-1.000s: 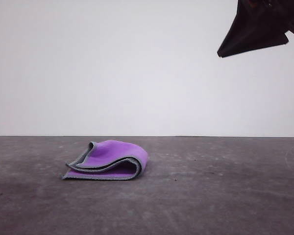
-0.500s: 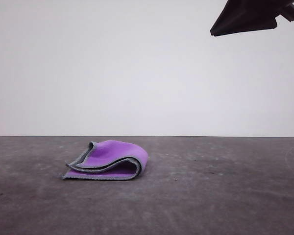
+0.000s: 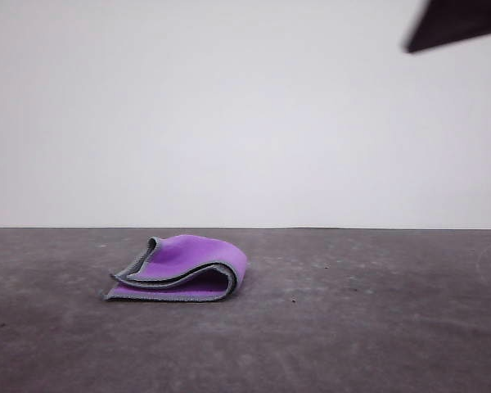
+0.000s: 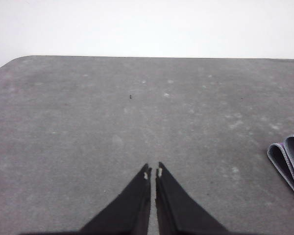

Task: Fold clothes

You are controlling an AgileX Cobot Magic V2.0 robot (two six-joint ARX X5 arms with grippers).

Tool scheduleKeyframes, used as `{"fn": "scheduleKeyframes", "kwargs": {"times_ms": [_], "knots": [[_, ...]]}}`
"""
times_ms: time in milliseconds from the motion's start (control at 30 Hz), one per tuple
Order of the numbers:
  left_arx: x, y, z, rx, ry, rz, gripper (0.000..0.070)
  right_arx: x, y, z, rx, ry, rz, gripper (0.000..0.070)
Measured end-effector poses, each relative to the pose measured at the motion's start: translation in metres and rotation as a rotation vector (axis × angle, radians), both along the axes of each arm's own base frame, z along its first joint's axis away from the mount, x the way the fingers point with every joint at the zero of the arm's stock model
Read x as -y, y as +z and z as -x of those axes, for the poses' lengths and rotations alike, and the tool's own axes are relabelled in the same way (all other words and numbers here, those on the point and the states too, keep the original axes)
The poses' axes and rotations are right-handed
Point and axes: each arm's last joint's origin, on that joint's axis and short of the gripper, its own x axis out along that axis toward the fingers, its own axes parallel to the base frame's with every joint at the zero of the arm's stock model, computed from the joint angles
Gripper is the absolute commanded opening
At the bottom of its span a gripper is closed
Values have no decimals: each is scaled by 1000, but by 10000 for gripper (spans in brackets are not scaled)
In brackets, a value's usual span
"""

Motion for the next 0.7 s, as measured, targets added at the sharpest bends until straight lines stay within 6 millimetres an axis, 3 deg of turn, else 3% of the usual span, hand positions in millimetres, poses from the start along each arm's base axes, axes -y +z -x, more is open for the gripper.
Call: {"fn": "scheduleKeyframes", "kwargs": {"times_ms": [333, 533, 700], "knots": [[0, 0, 0, -1, 0, 4, 0, 56, -67, 48, 46, -293, 39, 16], [0, 0, 0, 0, 1, 7, 0, 70, -109, 69, 112, -391, 23, 16], [0, 0, 0, 0, 1, 7, 0, 76, -128, 76, 180, -454, -11, 16]]}}
